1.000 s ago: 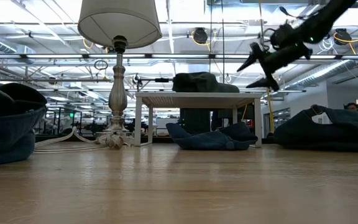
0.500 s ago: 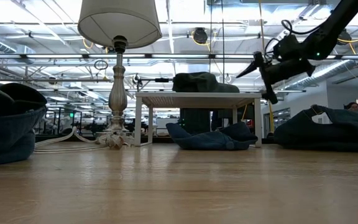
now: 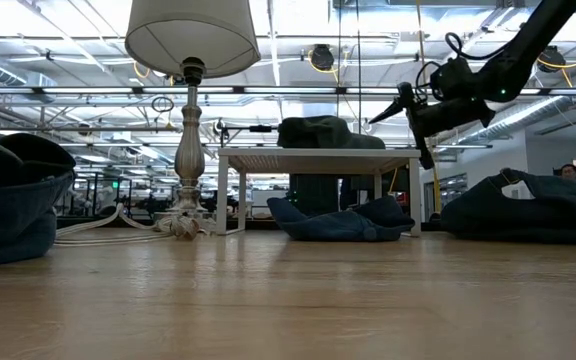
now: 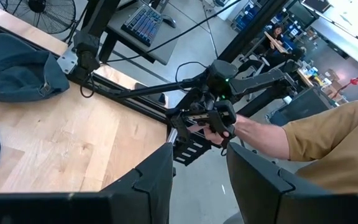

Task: Pick & Place hat
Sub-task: Stack the top gray cap on the gray cap on the shelf

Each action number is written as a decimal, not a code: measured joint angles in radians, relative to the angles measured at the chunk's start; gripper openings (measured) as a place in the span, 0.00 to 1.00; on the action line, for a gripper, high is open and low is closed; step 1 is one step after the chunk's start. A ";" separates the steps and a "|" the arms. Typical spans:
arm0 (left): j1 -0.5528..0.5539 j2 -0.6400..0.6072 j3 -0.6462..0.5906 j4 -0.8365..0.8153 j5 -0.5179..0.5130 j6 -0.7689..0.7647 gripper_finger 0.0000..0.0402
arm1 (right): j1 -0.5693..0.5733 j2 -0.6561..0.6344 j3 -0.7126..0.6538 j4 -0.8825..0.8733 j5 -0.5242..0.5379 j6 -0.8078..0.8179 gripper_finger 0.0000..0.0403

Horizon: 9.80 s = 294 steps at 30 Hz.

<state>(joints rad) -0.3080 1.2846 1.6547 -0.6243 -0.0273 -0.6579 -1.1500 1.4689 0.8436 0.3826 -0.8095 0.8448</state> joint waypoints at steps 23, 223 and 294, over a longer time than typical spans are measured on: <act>0.000 0.000 0.000 0.001 0.000 -0.002 0.38 | 0.072 0.066 0.000 0.035 -0.048 -0.052 0.84; -0.042 0.000 0.000 -0.002 0.107 -0.056 0.38 | 0.387 -0.572 -0.273 -0.083 0.426 -0.117 0.00; -0.042 0.000 0.000 0.000 0.108 -0.054 0.38 | 0.219 -0.500 -0.348 -0.046 0.391 0.068 0.56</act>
<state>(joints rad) -0.3500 1.2842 1.6543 -0.6243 0.0811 -0.7120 -0.9310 0.9693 0.4957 0.3370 -0.4184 0.9123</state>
